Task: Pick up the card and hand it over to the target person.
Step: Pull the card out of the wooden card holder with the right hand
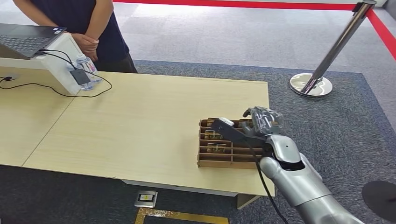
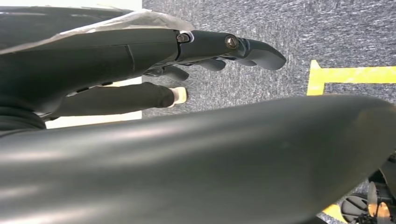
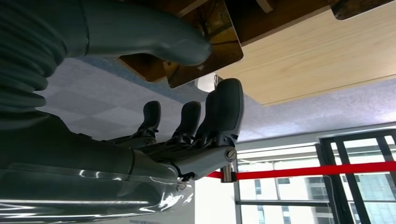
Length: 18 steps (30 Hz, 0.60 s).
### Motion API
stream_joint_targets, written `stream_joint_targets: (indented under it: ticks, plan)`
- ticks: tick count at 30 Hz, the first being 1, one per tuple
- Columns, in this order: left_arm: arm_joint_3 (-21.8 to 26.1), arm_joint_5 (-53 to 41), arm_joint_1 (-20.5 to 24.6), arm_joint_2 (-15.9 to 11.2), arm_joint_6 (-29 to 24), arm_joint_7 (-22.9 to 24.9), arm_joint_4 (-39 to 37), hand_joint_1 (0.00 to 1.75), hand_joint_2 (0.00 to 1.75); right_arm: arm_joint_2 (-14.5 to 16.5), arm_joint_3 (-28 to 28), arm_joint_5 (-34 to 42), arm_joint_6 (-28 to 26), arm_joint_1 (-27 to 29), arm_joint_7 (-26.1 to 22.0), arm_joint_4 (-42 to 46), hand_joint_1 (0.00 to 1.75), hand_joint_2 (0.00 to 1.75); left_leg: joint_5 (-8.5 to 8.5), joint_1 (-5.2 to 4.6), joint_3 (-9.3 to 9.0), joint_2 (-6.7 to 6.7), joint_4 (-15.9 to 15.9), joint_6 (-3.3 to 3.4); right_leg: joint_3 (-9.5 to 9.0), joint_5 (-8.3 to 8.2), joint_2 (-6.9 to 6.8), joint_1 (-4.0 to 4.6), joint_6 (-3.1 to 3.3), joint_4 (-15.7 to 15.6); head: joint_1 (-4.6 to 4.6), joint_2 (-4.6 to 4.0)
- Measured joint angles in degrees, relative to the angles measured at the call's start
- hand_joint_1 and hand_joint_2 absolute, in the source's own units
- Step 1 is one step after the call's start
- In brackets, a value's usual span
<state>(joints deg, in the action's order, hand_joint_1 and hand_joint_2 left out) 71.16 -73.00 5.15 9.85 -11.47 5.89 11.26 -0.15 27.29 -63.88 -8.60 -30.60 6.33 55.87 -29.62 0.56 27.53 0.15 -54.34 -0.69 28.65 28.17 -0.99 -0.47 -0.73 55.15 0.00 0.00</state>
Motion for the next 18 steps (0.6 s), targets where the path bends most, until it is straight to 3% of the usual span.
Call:
stream_joint_targets:
  ticks: [18]
  plan:
    - [0.0, 0.0, 0.1, -0.1, 0.0, 0.5, 0.0, 0.0, 0.0, 0.4, -0.9, -0.1, 0.0, -1.9, -0.5, -3.1, 0.89, 1.75, -0.01, -0.01, 0.01, 0.04, 0.0, 0.0, 0.03, 0.0, 0.03, -0.01, 0.0, 0.0, 0.0, 0.0]
